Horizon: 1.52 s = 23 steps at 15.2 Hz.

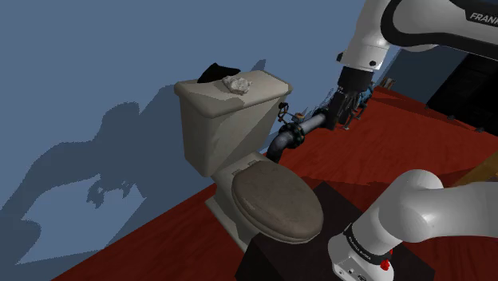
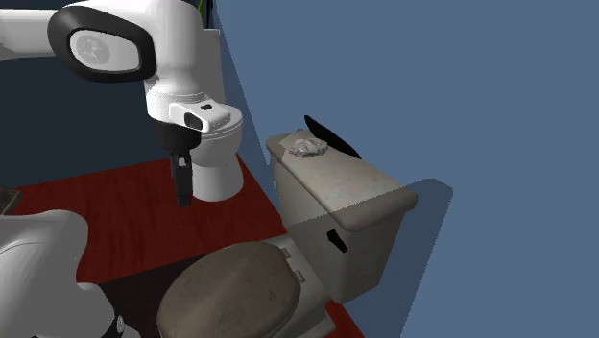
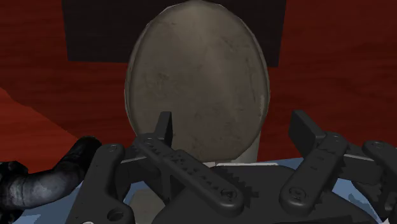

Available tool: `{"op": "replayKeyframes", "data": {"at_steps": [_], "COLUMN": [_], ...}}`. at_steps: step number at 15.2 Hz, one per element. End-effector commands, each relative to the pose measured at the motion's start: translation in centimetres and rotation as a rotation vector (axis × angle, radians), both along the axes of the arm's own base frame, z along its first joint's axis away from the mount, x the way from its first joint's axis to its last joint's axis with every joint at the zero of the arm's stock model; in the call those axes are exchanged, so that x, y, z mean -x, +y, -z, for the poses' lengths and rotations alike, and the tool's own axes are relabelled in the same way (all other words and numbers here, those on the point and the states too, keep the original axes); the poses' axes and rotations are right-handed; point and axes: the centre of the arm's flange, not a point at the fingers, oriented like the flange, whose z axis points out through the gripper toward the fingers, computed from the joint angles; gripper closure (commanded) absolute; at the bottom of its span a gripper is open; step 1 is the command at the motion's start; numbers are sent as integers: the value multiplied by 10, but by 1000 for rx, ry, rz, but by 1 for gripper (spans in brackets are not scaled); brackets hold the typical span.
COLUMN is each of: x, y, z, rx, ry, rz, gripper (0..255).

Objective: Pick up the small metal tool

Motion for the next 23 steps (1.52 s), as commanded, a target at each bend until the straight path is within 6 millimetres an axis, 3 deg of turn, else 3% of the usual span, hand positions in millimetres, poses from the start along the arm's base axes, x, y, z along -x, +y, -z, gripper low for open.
{"op": "replayKeyframes", "data": {"at_steps": [1, 12, 18, 23], "x": [0, -101, -166, -223], "y": [0, 74, 94, 99], "z": [0, -13, -22, -31], "rx": [0, -30, -46, -60], "ry": [0, -27, -42, -54], "rz": [0, 429, 663, 858], "gripper": [0, 0, 0, 0]}}
